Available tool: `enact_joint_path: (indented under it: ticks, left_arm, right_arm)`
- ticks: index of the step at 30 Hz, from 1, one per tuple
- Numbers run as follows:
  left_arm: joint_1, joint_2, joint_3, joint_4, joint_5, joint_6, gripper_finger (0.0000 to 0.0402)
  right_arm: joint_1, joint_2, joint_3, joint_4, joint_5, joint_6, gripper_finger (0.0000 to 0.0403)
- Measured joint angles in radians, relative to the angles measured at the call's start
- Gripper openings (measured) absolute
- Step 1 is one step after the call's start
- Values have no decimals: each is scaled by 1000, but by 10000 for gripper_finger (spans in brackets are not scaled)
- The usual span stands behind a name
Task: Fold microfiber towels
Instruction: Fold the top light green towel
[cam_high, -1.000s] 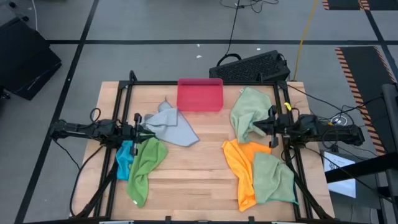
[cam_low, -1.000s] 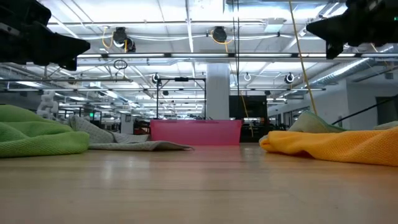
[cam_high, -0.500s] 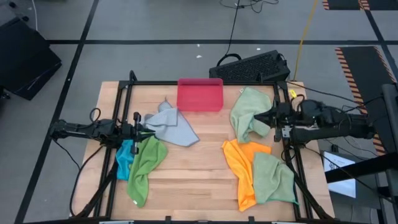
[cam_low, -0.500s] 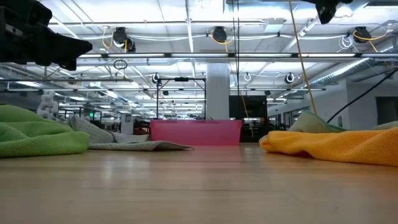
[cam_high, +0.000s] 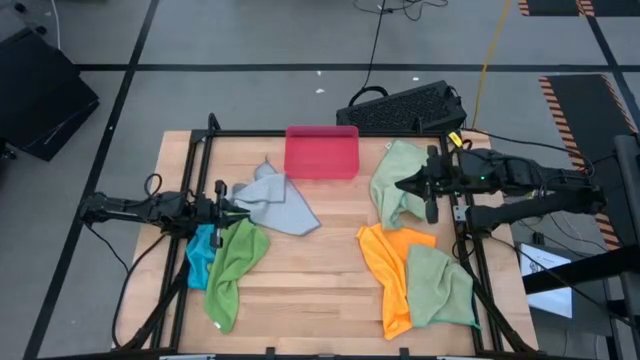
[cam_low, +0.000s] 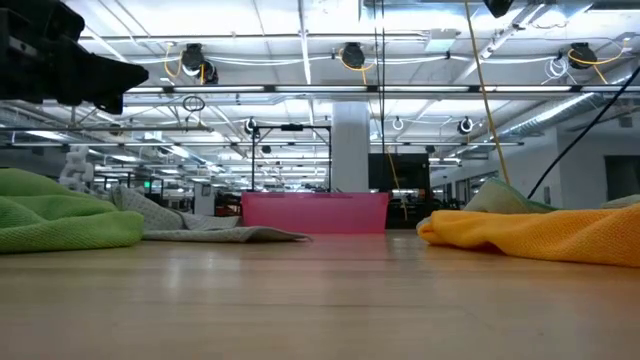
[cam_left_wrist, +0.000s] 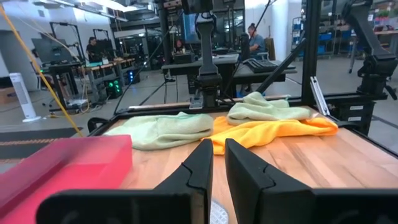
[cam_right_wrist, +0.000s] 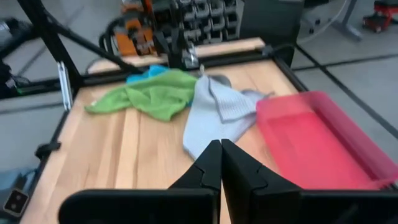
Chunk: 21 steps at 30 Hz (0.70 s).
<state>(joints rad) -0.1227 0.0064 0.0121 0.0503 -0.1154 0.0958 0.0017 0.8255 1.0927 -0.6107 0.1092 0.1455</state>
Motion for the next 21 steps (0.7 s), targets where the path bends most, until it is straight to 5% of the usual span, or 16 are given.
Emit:
enact_joint_path:
  ticks: [8, 15, 21]
  left_arm:
    - [0, 0, 104, -108, 0, -52, 47]
    - [0, 35, 320, -301, 0, -74, 47]
    - [0, 182, 541, -430, 3, -72, 47]
  right_arm:
    - [0, 44, 33, -58, 2, 47, 0]
    - [0, 46, 33, -100, 4, 120, 0]
    - [26, 46, 29, -103, 93, 133, 0]
